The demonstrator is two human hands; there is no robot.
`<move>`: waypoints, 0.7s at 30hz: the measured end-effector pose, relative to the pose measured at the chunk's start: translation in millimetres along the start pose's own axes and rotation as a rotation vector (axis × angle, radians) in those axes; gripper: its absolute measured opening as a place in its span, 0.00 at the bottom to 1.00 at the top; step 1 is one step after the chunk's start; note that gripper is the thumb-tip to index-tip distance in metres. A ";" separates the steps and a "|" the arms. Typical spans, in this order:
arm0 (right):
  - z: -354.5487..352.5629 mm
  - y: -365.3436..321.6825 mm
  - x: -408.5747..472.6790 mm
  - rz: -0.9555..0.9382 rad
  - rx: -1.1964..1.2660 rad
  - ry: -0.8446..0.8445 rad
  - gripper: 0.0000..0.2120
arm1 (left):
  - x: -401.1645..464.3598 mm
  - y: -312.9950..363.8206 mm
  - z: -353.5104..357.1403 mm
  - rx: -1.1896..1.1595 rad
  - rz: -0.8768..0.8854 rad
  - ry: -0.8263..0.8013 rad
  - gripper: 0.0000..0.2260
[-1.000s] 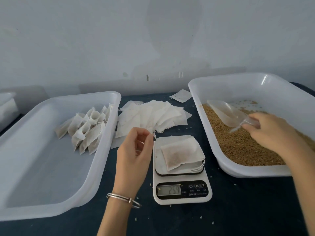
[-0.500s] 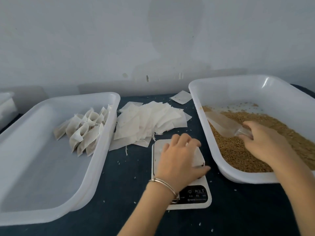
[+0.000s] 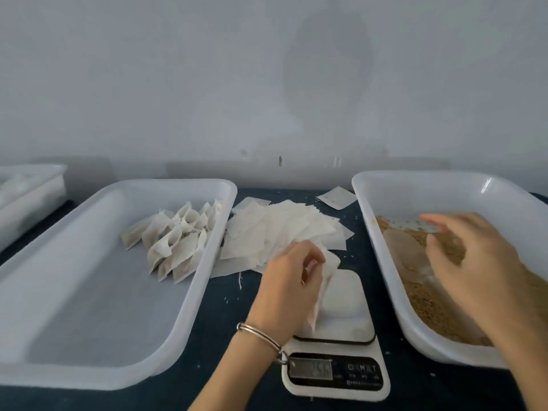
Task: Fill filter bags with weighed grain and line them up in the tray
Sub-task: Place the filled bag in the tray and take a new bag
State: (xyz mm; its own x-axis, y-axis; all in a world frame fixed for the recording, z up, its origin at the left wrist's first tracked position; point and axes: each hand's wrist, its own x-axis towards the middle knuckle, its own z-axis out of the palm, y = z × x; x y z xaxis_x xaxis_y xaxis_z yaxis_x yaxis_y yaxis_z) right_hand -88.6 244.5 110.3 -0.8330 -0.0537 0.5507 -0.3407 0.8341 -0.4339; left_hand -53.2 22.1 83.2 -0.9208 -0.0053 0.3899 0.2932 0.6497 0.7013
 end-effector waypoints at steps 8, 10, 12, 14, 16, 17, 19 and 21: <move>67.4 -121.8 -6.0 -0.267 0.408 -0.197 0.12 | 17.0 -58.5 -138.0 -0.005 -0.195 0.440 0.07; 93.5 -133.7 -5.6 -0.247 0.396 -0.300 0.14 | 23.0 -88.6 -169.7 0.289 -0.220 0.482 0.06; 116.2 -136.6 -3.8 -0.220 0.375 -0.360 0.15 | 31.3 -123.5 -188.8 0.491 -0.298 0.456 0.08; 133.7 -134.8 -2.2 -0.184 0.351 -0.396 0.16 | 40.0 -153.3 -193.1 0.634 -0.443 0.357 0.12; 147.2 -132.3 -1.9 -0.144 0.334 -0.433 0.17 | 45.3 -175.6 -187.2 0.721 -0.559 0.209 0.13; 152.8 -130.7 -1.6 -0.127 0.329 -0.450 0.17 | 46.8 -184.7 -181.9 0.722 -0.590 0.140 0.12; 163.1 -127.4 -0.2 -0.095 0.310 -0.481 0.18 | 48.7 -197.0 -169.8 0.674 -0.612 0.018 0.10; 172.7 -123.5 2.9 -0.066 0.240 -0.549 0.20 | 47.9 -200.4 -158.5 0.640 -0.568 -0.067 0.09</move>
State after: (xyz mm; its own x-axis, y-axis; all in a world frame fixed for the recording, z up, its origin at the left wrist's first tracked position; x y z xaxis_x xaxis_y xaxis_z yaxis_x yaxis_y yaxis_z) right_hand -124.2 46.5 42.4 -0.8882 -0.4303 0.1612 -0.4352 0.6754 -0.5953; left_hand -115.3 -228.8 55.9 -0.9031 -0.4283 0.0312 -0.4004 0.8659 0.2998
